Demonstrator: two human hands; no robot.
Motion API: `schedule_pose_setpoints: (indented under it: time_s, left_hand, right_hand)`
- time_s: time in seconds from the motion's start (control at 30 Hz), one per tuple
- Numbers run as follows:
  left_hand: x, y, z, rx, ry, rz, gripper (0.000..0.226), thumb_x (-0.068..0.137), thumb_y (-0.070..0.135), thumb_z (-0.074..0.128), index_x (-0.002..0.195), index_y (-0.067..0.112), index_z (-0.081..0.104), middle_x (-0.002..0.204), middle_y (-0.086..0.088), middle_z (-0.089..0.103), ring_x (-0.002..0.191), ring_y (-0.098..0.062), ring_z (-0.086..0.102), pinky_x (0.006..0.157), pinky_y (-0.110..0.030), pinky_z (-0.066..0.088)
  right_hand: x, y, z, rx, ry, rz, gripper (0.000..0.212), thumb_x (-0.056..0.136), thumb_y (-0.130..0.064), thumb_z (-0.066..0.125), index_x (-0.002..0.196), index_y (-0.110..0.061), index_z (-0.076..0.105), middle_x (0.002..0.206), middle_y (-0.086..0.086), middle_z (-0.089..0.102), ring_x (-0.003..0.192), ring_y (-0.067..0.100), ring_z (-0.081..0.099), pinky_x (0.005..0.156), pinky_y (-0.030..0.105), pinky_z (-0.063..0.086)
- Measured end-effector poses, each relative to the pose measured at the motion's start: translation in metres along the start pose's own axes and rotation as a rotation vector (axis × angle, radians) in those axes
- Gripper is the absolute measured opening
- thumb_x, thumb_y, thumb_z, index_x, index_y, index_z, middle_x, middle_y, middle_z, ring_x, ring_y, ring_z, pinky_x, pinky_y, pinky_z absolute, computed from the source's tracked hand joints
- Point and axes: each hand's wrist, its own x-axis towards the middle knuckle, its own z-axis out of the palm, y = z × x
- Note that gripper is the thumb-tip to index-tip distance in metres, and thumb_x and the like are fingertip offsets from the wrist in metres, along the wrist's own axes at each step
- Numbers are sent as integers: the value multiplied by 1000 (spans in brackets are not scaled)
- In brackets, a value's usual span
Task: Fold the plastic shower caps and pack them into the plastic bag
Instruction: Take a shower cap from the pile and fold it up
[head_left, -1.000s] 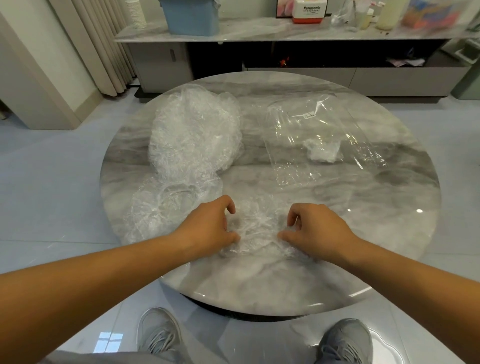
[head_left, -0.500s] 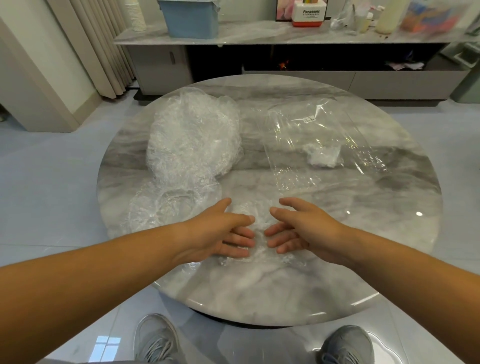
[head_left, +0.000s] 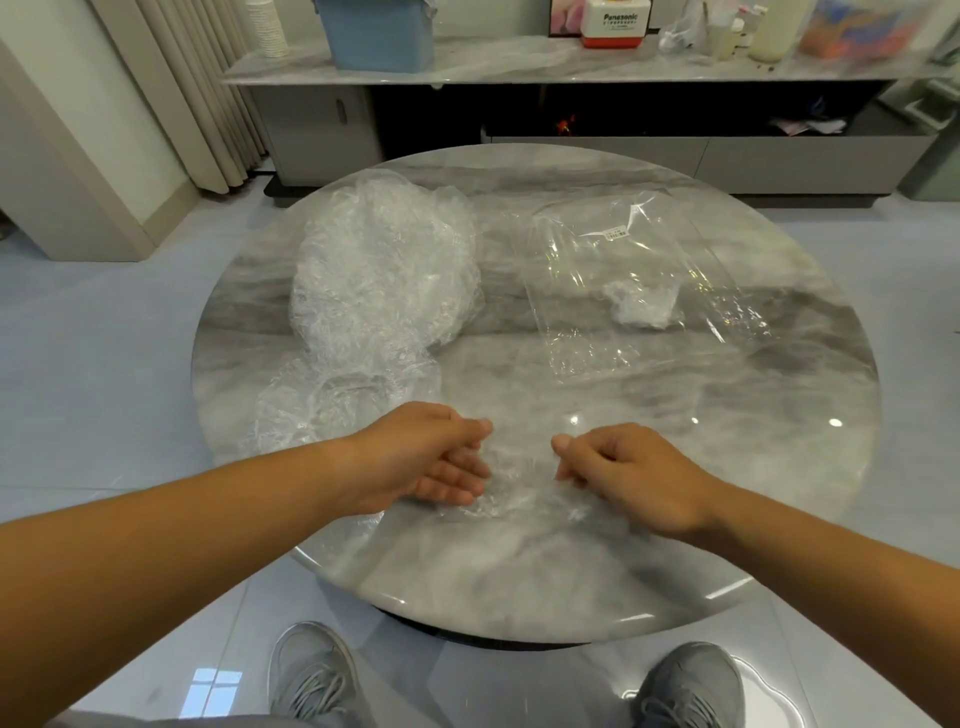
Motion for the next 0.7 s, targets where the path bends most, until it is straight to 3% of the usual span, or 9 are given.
schedule_pose_setpoints:
  time_s: [0.07,0.2,0.27,0.33,0.4,0.53,0.7]
  left_hand:
    - [0,-4,2,160,52,38,26,91,25,74,93,7,56,81,-16,74,58,-22,67,48,-28,53]
    - [4,-14,4,486,142,110,33,85,32,81,82,11,55,67,-9,72,50,-16,64,43,-24,46]
    - [5,-17,5,620,162,124,39,81,40,83,82,13,55,62,-5,70,49,-14,63,44,-24,47]
    - [6,-19,6,757,221,157,47,76,51,84,88,17,52,66,0,68,52,-13,63,48,-25,47]
    - [6,-19,7,863,286,193,57,71,59,82,99,23,48,77,2,65,62,-11,62,55,-25,45]
    - [4,-16,9,949,309,205,64,71,64,79,109,24,46,80,6,59,70,-9,58,57,-25,39]
    - [-3,-6,5,1034,326,165,54,73,67,76,94,22,55,77,3,66,51,-12,60,53,-32,54]
  right_hand:
    - [-2,3,2,-225,-42,-87,81,87,-76,34,79,-2,66,85,17,66,77,28,62,79,40,51]
    - [2,4,2,-262,-34,-133,80,86,-75,31,65,-2,56,80,22,60,77,28,60,77,40,48]
    - [4,4,1,-293,48,-164,62,88,-69,40,64,-16,60,74,8,57,74,16,58,73,35,49]
    - [4,0,2,-331,193,-219,35,90,-59,51,81,-31,69,83,-8,54,78,6,55,73,29,48]
    - [4,-6,6,-351,262,-365,28,92,-53,55,92,-30,71,95,-13,56,90,4,55,79,26,48]
    - [1,-4,16,-484,96,-643,31,97,-44,52,97,-24,76,120,-7,66,108,12,55,92,35,47]
    - [-5,9,18,-569,-134,-580,43,101,-49,41,107,-23,74,138,-10,58,115,9,50,94,32,47]
